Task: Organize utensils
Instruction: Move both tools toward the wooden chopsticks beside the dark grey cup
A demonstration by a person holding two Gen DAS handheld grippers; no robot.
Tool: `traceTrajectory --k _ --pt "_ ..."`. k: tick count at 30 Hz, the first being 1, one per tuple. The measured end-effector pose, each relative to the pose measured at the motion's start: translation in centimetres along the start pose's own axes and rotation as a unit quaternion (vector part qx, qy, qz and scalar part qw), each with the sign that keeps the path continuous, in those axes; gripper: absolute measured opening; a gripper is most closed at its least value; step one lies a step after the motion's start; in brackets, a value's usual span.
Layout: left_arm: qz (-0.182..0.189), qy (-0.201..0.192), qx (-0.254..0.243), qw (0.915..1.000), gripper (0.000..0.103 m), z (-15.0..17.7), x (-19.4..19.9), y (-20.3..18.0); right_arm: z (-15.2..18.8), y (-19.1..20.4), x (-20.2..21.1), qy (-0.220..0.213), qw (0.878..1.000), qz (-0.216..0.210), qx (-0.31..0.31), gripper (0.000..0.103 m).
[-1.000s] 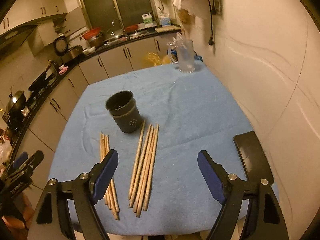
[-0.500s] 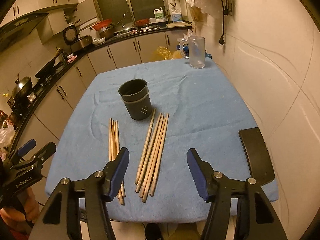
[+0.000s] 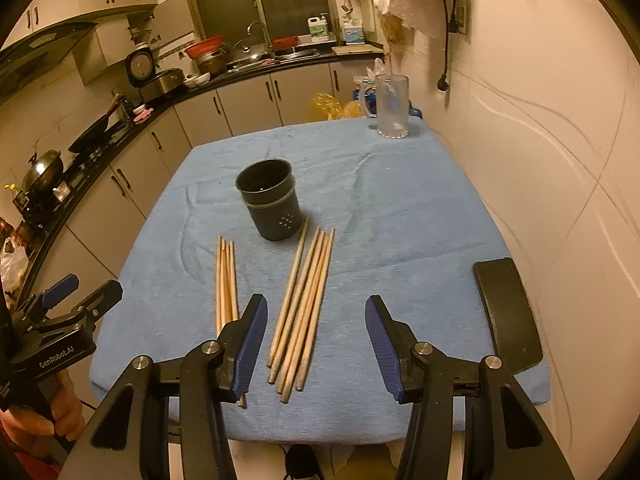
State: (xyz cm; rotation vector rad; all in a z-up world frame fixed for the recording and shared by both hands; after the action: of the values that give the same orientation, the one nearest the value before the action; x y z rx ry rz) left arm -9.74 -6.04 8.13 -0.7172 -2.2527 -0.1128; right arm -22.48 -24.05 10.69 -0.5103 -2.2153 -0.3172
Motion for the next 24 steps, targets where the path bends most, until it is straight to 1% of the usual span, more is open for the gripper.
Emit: traceTrajectory --k 6,14,19,22,24 --pt "0.009 0.009 -0.006 0.9999 0.103 0.0 -0.9 -0.5 0.2 -0.7 -0.2 0.009 1.0 0.01 -0.005 0.055" --pt "0.01 0.017 -0.01 0.9998 0.103 0.3 -1.5 -0.4 0.8 -1.9 -1.0 0.025 0.999 0.021 -0.027 0.055" --pt "0.001 0.022 0.004 0.9998 0.103 0.8 -1.5 0.6 0.9 -1.4 -1.5 0.034 0.999 0.008 -0.025 0.055" --pt "-0.006 0.027 0.011 0.9996 0.103 1.2 -1.6 1.2 1.0 -0.7 -1.9 0.038 0.999 -0.005 -0.018 0.05" --pt "-0.007 0.032 0.015 0.9994 0.103 1.4 -1.7 1.5 1.1 -0.2 -2.2 0.044 0.999 -0.011 -0.015 0.05"
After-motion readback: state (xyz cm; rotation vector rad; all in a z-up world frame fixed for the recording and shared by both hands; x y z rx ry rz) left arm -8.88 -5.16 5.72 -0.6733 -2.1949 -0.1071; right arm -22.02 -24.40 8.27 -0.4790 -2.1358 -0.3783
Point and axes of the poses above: each gripper's, at about its wrist camera, not at the fingertips, and x roughly against the way its jaws point, y to its left, z to its underside, the point moved 10 cm from there along -x, roughly the way its jaws point, and after that the axes turned 8 degrees about z, right-handed, at the moved point
